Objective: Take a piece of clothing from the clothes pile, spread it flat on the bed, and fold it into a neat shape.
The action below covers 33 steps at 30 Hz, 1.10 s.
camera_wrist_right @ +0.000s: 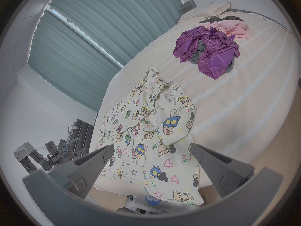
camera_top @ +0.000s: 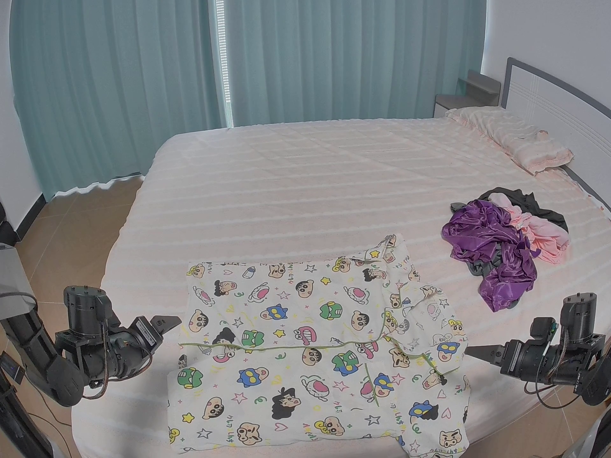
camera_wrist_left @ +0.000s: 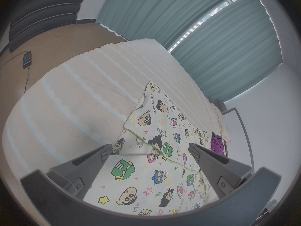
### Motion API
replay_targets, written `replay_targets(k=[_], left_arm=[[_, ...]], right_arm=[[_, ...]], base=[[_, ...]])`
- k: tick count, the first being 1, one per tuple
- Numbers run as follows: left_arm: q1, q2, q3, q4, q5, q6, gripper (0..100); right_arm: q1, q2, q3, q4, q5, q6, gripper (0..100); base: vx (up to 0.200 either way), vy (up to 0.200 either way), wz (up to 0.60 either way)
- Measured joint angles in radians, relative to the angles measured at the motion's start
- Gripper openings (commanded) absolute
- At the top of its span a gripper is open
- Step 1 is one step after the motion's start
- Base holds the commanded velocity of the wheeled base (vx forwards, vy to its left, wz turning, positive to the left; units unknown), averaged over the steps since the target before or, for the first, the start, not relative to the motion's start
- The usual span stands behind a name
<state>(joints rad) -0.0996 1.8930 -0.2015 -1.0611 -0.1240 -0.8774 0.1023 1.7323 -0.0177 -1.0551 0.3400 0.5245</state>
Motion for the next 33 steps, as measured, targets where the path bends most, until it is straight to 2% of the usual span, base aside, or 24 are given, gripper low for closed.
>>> replay_targets(k=[4, 13, 30, 33], left_arm=[[-0.004, -0.001, -0.004, 0.0, 0.0, -0.011, 100], [-0.009, -0.001, -0.006, 0.0, 0.0, -0.011, 100], [-0.009, 0.0, -0.006, -0.007, 0.006, -0.037, 100], [-0.013, -0.001, -0.006, -0.018, 0.003, -0.054, 100]], right_arm=[[0.0, 0.003, 0.0, 0.0, 0.0, 0.0, 100], [0.005, 0.004, 0.0, 0.0, -0.001, 0.0, 100], [0.012, -0.001, 0.0, 0.001, -0.003, 0.001, 100], [0.013, -0.002, 0.0, 0.0, -0.002, 0.001, 100]], base=[[0.0, 0.0, 0.0], [0.0, -0.2, 0.0], [0.0, 0.0, 0.0], [0.2, 0.0, 0.0]])
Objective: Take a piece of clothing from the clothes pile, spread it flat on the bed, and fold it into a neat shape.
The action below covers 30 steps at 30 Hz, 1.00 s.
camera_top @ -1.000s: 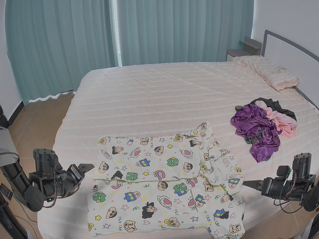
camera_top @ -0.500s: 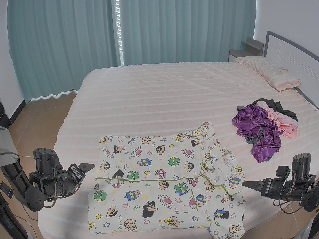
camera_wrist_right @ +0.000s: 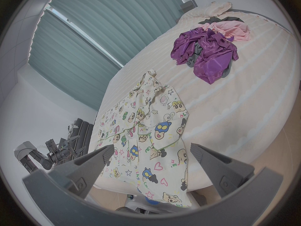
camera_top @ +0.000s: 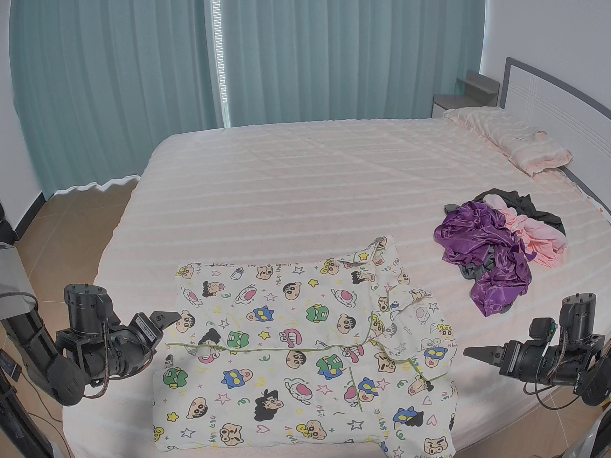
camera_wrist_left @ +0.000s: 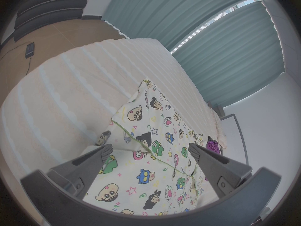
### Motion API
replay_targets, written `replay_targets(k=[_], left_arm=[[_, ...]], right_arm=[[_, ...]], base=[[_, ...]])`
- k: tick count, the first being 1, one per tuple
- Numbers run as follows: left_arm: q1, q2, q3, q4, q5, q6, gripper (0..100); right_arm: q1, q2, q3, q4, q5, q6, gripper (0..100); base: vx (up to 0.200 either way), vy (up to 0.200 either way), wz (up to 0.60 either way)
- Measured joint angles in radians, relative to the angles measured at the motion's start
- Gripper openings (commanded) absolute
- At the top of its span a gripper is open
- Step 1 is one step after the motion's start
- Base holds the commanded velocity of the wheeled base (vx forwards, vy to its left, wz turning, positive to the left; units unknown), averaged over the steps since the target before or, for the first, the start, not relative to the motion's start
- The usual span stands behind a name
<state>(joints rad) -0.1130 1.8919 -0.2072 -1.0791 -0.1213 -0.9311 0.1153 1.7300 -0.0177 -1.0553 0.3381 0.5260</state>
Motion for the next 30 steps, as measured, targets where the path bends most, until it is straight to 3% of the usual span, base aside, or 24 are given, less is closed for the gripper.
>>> replay_targets(k=[6, 12, 21, 30], left_arm=[[-0.003, 0.0, 0.01, -0.039, -0.003, 0.0, 100], [-0.003, 0.001, 0.013, -0.046, -0.002, 0.0, 100], [-0.003, 0.006, 0.011, -0.048, -0.001, -0.001, 100], [-0.003, 0.008, 0.012, -0.048, 0.0, -0.005, 100]], right_arm=[[0.014, 0.002, -0.003, -0.051, -0.001, 0.02, 100], [0.068, 0.02, -0.091, -0.099, -0.021, 0.169, 100], [0.171, 0.182, -0.402, -0.108, -0.159, 0.356, 100], [0.264, 0.44, -0.716, -0.07, -0.26, 0.416, 100]], base=[[0.2, 0.0, 0.0], [0.0, 0.0, 0.0], [0.0, 0.0, 0.0], [0.0, 0.0, 0.0]])
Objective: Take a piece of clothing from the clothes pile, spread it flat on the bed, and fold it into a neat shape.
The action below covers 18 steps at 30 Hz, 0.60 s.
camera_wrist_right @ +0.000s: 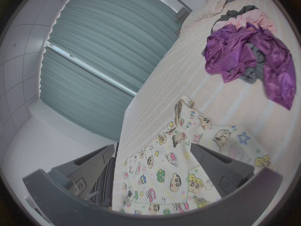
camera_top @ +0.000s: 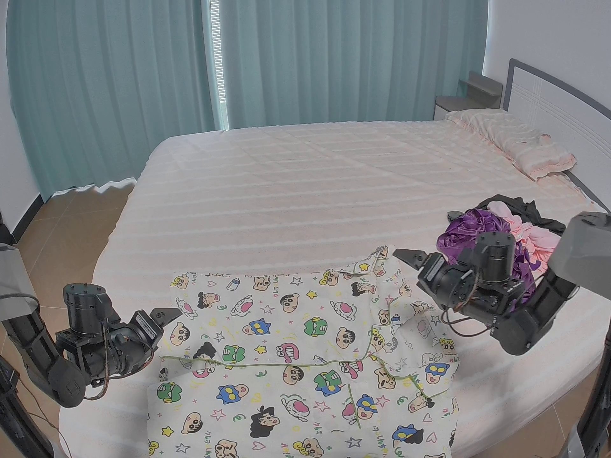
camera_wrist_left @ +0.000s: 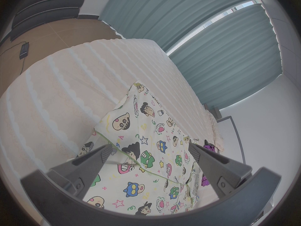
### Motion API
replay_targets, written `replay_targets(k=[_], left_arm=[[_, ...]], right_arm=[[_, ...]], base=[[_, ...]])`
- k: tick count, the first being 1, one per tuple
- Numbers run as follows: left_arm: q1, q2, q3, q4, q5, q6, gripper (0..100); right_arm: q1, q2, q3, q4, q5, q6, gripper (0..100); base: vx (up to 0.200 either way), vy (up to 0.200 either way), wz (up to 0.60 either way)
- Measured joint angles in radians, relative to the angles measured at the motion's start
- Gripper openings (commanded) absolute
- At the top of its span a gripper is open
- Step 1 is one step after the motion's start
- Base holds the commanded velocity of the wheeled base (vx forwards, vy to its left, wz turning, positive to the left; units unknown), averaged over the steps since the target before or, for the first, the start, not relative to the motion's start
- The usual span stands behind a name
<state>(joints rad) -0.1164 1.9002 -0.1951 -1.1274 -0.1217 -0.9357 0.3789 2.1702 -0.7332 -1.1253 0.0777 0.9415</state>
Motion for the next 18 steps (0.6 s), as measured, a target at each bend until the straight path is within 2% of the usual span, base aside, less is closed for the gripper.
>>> replay_targets(k=[7, 12, 18], left_arm=[[-0.001, -0.009, 0.014, 0.0, 0.0, -0.04, 100], [-0.003, -0.018, 0.021, 0.0, 0.0, -0.071, 100], [-0.011, -0.022, 0.024, 0.0, 0.001, -0.085, 100]], right_arm=[[0.039, 0.136, -0.239, 0.147, -0.039, 0.011, 100], [0.049, 0.207, -0.389, 0.262, -0.045, 0.014, 100], [0.05, 0.289, -0.527, 0.336, -0.047, 0.015, 100]], base=[[0.0, 0.0, 0.0], [0.0, 0.0, 0.0], [0.0, 0.0, 0.0]])
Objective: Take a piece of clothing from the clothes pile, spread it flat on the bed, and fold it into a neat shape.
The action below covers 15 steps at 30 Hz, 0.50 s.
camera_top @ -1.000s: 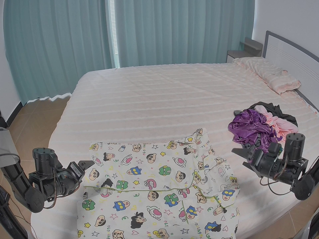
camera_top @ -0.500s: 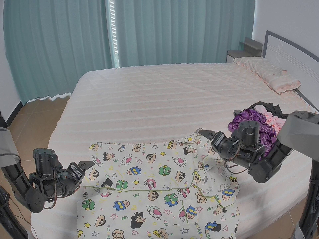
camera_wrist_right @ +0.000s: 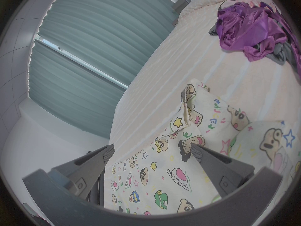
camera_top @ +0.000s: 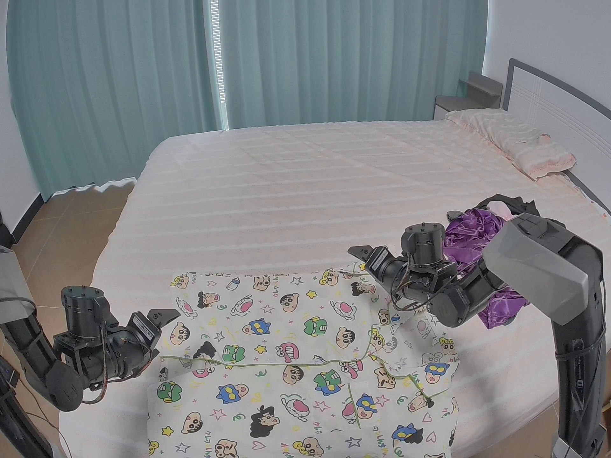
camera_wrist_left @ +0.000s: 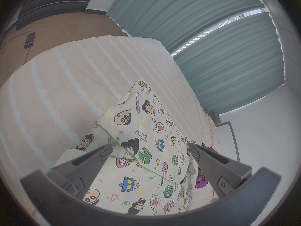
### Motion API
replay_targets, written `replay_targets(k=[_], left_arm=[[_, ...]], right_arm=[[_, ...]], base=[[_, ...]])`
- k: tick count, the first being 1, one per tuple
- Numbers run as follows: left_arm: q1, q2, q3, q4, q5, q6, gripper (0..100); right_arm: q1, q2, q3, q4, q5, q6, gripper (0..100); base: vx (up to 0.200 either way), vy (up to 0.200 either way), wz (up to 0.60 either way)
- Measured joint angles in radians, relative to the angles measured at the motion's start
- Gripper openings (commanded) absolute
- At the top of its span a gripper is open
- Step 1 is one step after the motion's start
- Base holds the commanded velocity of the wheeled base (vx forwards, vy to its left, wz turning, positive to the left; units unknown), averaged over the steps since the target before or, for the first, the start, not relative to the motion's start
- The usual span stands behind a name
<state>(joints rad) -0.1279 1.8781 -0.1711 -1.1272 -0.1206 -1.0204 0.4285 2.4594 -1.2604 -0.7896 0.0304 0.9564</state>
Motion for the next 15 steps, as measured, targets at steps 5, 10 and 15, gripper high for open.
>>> replay_targets(k=[5, 10, 15], left_arm=[[-0.005, 0.0, 0.001, 0.0, 0.0, -0.002, 100], [-0.005, 0.0, 0.005, 0.0, 0.0, -0.002, 100], [-0.005, 0.0, 0.007, 0.0, 0.001, -0.002, 100]], right_arm=[[-0.005, 0.054, -0.068, 0.029, -0.001, 0.0, 100], [-0.008, 0.094, -0.14, 0.057, -0.003, 0.001, 100], [-0.009, 0.129, -0.212, 0.071, -0.007, 0.001, 100]], base=[[0.0, 0.0, 0.0], [0.0, 0.0, 0.0], [0.0, 0.0, 0.0]])
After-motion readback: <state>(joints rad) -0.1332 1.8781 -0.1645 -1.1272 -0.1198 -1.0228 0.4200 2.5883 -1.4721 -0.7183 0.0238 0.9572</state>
